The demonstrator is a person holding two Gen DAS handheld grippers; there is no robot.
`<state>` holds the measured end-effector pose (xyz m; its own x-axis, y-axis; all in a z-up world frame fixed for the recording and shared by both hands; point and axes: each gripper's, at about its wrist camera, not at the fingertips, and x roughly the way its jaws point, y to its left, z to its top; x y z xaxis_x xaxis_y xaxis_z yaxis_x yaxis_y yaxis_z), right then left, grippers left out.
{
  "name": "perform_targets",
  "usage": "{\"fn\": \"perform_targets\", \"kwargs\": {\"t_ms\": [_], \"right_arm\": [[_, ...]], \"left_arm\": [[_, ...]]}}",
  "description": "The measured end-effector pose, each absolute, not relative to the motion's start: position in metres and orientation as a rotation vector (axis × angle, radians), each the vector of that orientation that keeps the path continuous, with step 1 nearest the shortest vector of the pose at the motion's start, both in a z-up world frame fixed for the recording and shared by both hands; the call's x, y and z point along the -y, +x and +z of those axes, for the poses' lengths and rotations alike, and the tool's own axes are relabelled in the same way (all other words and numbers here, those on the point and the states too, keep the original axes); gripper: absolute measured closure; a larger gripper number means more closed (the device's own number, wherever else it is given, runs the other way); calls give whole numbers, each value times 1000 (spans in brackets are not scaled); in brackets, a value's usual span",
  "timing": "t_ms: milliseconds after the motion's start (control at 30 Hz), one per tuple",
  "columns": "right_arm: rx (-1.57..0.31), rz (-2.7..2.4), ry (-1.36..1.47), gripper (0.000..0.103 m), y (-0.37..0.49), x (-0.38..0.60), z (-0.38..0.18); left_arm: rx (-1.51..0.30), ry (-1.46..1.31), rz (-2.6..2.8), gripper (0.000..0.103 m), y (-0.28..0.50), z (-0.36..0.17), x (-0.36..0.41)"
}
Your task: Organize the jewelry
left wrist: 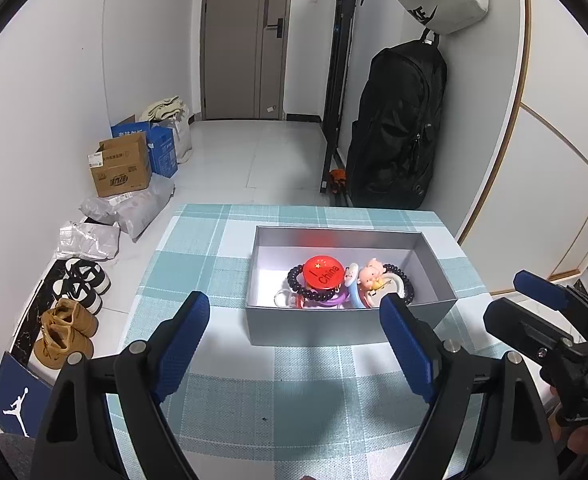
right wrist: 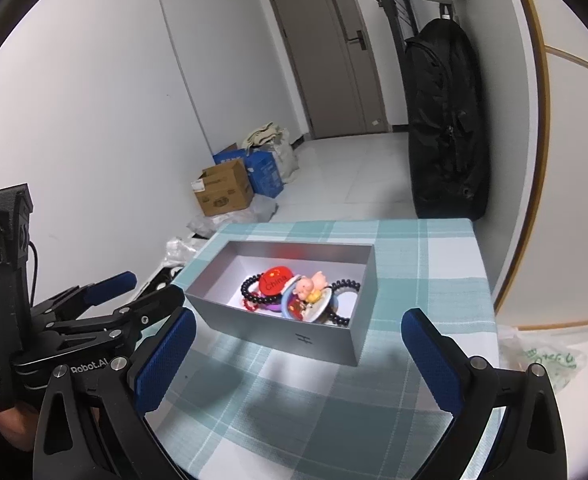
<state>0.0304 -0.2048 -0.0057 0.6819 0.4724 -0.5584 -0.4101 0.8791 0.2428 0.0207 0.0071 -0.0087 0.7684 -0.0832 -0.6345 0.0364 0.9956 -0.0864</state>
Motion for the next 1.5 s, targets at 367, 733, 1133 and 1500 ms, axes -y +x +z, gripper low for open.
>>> {"fn": "perform_targets", "kwargs": {"t_ms": [367,733,1133,1500], "right_arm": [[-659,477,115,0,32,209,-8],[-656,480,97,0,31,205,-7],[-663,481,94,0,32,205,-9],[-677,472,105,0,34,209,-11]], "left_arm": [[-677,-80,-64,19,17,-6,-8],[-668,-70,-63,19,18,-5,-8],[-670,-70,-64,19,18,-5,-6],[-666,-67,-51,19,18,-5,-7]]}}
